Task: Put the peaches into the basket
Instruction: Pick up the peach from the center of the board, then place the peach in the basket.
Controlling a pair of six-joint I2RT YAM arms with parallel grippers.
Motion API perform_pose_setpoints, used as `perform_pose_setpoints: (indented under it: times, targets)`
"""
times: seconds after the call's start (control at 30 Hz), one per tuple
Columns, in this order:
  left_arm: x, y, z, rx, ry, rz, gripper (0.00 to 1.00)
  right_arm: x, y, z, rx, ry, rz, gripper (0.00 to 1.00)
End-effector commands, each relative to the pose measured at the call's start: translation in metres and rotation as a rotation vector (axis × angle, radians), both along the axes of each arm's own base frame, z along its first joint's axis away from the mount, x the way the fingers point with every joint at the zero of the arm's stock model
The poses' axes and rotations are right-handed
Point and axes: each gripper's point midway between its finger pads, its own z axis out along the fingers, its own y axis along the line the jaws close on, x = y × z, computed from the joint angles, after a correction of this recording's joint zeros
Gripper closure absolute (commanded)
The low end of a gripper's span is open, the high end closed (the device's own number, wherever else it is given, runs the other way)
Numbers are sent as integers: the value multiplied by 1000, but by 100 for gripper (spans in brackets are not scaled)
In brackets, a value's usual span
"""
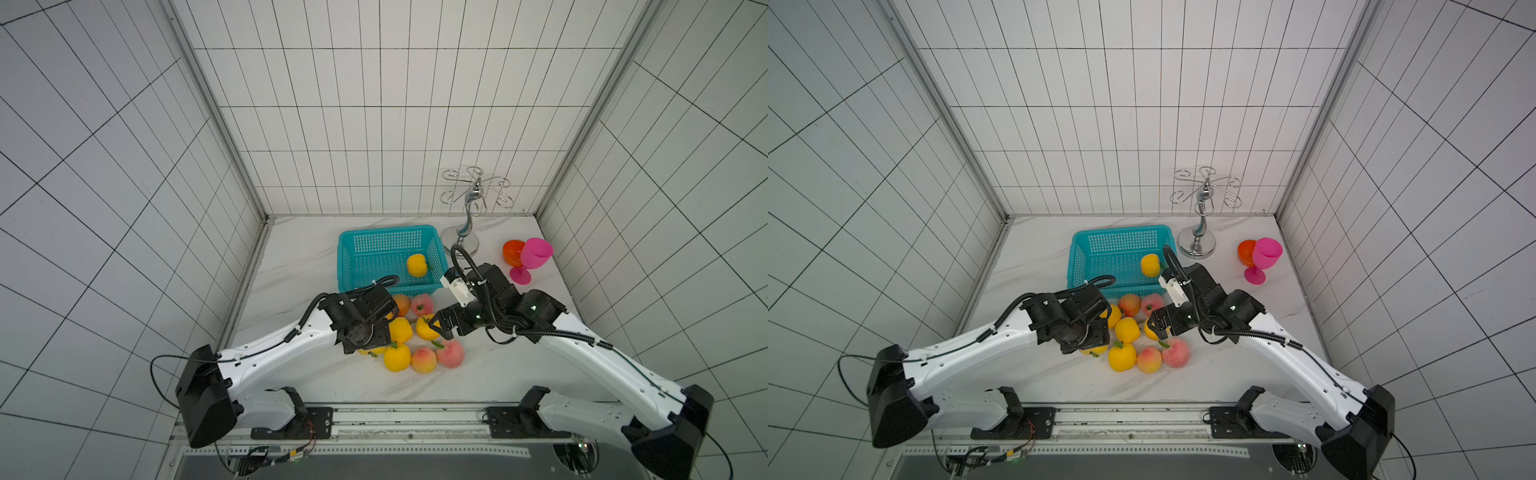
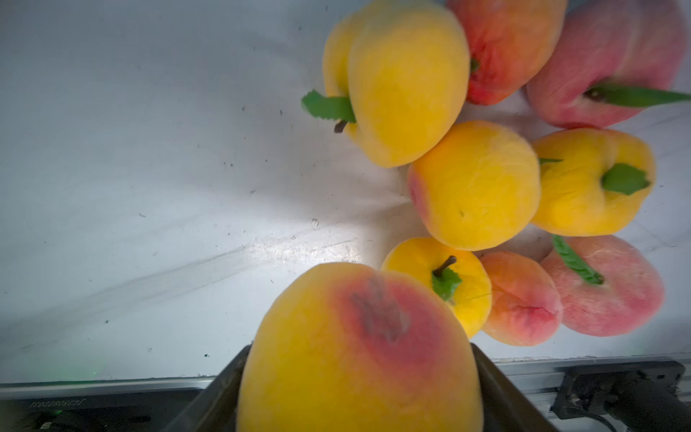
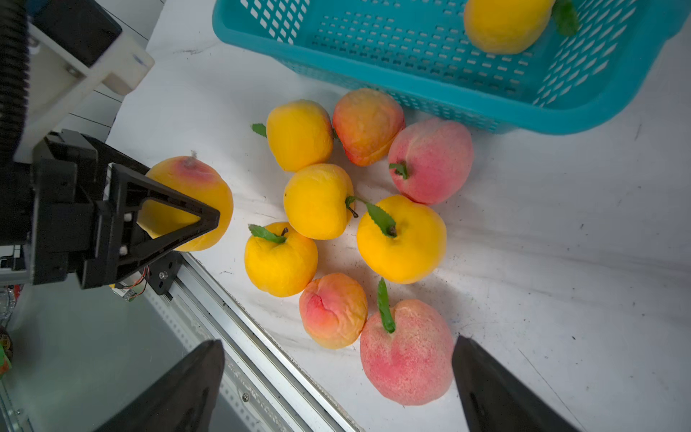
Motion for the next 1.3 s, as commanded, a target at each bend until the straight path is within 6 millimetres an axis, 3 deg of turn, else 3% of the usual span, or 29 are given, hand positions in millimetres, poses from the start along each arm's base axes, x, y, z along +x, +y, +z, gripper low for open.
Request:
perform_pose_setpoints:
  times: [0.0, 0.27, 0.5, 0.77, 0.97, 1.27]
  targets:
    - [12, 13, 28, 1, -47, 5, 23, 10, -3, 38, 50, -89, -14, 1]
    - [69, 12, 79, -95, -198, 14, 23, 22, -1, 70, 90, -114, -16, 1]
    - [122, 18, 89, -81, -240, 10, 23, 32, 0, 80, 95, -110, -29, 1]
    - [187, 10, 100, -106, -306, 14, 23, 41, -1, 82, 76, -89, -39, 1]
    - [220, 4, 94, -85, -312, -2, 23, 46, -2, 85, 67, -82, -52, 1]
    - [250, 9, 75, -4, -323, 15, 23, 53, -4, 89, 53, -81, -73, 1]
